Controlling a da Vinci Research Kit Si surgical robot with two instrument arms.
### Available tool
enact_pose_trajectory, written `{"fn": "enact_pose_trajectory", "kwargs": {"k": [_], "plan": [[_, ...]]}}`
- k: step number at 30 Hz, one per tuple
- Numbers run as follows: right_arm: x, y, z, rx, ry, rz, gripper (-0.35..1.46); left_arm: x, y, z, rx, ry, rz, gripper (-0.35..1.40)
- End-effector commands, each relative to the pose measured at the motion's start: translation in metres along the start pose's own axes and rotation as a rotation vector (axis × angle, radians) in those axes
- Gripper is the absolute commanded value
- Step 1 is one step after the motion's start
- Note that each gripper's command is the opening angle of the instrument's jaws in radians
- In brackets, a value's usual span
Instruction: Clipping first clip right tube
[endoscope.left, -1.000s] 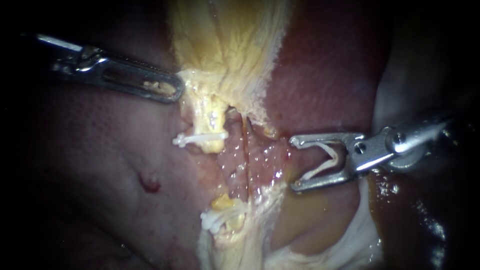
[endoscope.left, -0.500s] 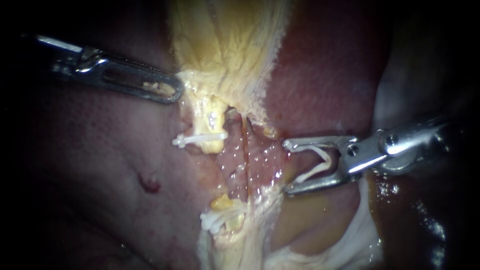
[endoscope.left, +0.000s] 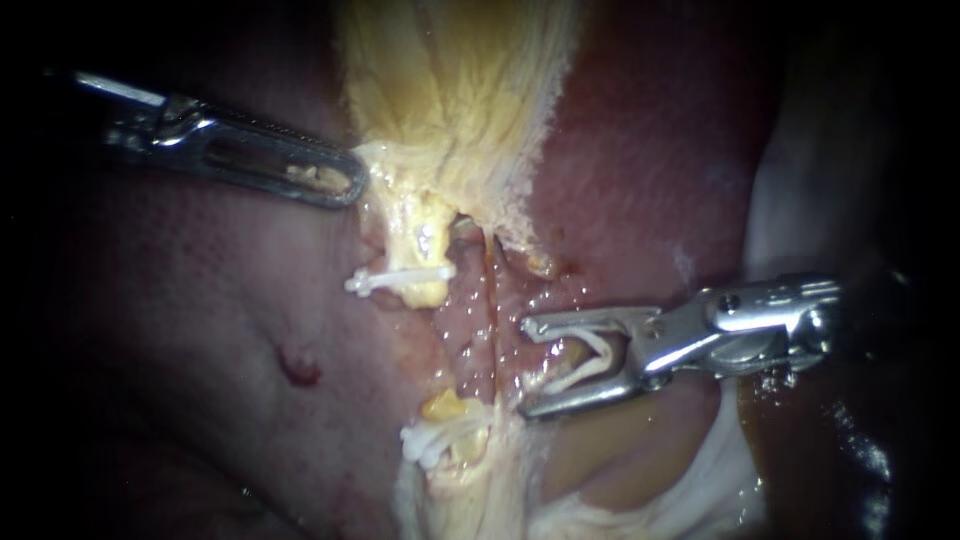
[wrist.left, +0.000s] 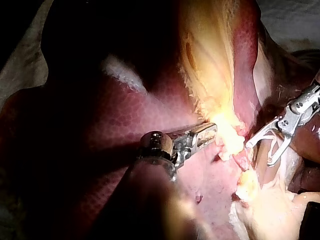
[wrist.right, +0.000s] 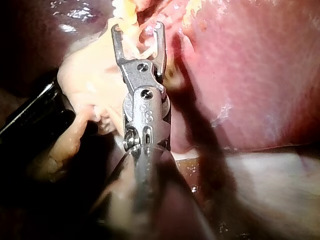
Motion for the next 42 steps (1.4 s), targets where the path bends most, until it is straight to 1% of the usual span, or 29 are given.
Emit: {"fn": "enact_pose_trajectory", "kwargs": {"k": [1,8,12,17,27,38,42], "plan": [[-0.0002,0.0002,0.0001,0.003,0.004,0.005,0.5,0.0,0.0,0.0,0.0,0.0,0.0,-0.35],[-0.0017,0.0017,0.0008,0.031,0.043,0.057,0.5,0.0001,0.0,0.0,0.0,0.0,0.0,-0.35],[-0.0021,0.0022,0.0011,0.06,0.05,0.068,0.5,0.0001,0.0,0.0,-0.001,0.0,0.0,-0.35],[-0.0024,0.0024,0.0018,0.081,0.058,0.078,0.5,0.0001,0.0,0.0,-0.001,0.0,0.0,-0.35],[-0.0024,0.0028,0.0025,0.082,0.067,0.077,0.5,0.0001,0.0,0.0,-0.001,-0.001,0.0,-0.35],[-0.0022,0.0031,0.0039,0.082,0.098,0.1,0.5,0.0001,0.0,0.0,-0.001,0.0,0.0,-0.35],[-0.0023,0.0031,0.0043,0.082,0.1,0.11,0.5,0.0001,0.0,0.0,-0.001,0.0,0.001,-0.35]]}}
